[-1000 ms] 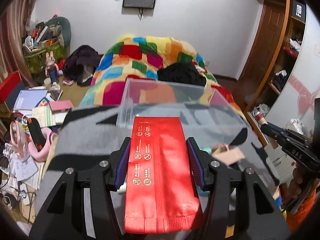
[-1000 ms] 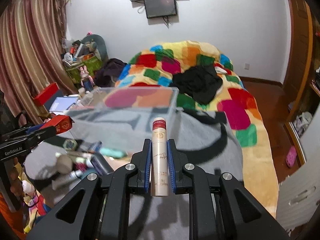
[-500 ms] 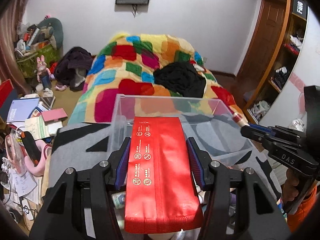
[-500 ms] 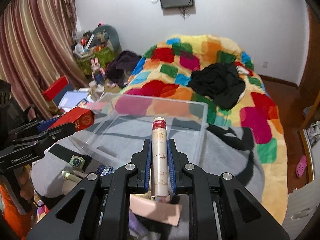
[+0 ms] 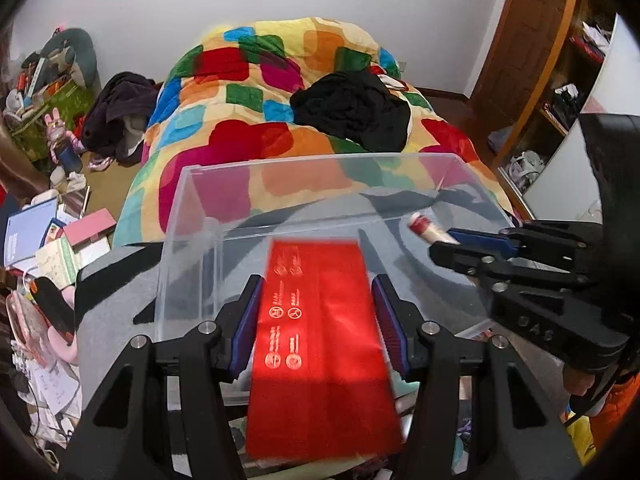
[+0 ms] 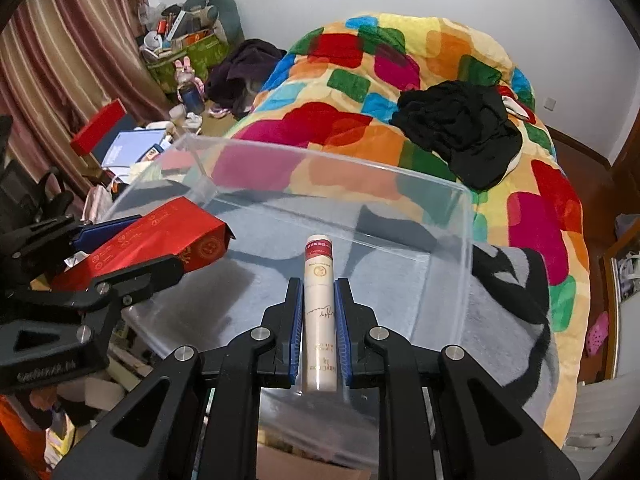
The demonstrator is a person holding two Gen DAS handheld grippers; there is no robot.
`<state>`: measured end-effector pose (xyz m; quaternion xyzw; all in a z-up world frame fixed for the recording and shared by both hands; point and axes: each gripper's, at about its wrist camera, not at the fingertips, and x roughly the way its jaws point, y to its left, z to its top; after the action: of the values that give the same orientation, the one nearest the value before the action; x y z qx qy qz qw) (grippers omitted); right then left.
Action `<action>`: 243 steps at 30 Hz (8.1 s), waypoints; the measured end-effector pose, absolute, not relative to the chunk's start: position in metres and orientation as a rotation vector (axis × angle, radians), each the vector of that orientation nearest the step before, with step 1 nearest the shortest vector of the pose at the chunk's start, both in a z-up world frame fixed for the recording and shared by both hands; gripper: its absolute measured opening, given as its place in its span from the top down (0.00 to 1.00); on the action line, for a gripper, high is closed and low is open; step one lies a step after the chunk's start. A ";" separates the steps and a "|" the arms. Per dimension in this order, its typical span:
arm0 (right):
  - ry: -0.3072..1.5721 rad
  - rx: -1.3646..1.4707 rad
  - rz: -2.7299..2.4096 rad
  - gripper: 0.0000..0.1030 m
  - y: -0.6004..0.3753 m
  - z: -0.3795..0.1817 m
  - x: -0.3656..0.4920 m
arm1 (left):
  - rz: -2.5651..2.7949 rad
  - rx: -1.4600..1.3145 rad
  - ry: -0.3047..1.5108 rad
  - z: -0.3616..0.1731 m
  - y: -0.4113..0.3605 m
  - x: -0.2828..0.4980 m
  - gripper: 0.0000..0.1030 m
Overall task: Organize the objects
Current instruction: 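Carry both items over the clear box and open both tools to drop them, then grasp the white tape roll with the left tool while the right tool grasps the purple-capped bottle, then carry both items into the clear box and open both tools, then grasp the white toothpaste tube with the left tool while the right tool grasps the green pump bottle, then lower both items into the clear box and open both tools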
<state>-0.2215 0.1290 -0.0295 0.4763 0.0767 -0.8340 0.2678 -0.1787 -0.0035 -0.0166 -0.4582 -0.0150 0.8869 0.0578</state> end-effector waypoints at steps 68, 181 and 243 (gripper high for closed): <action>0.169 1.059 -2.301 0.77 0.163 -0.004 -0.098 | 2.807 -1.237 -0.225 -0.024 -0.028 -0.033 0.63; 0.010 1.010 -2.377 0.62 0.204 0.009 -0.057 | 2.844 -1.132 -0.131 -0.017 -0.015 -0.010 0.85; 0.127 1.037 -2.328 0.50 0.142 0.020 -0.141 | 2.790 -1.168 -0.003 0.024 -0.013 -0.108 0.50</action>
<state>-0.1412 0.1423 0.0195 0.3890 0.0476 -0.8729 0.2906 -0.1077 -0.0134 0.0237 -0.3855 -0.0011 0.9209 0.0582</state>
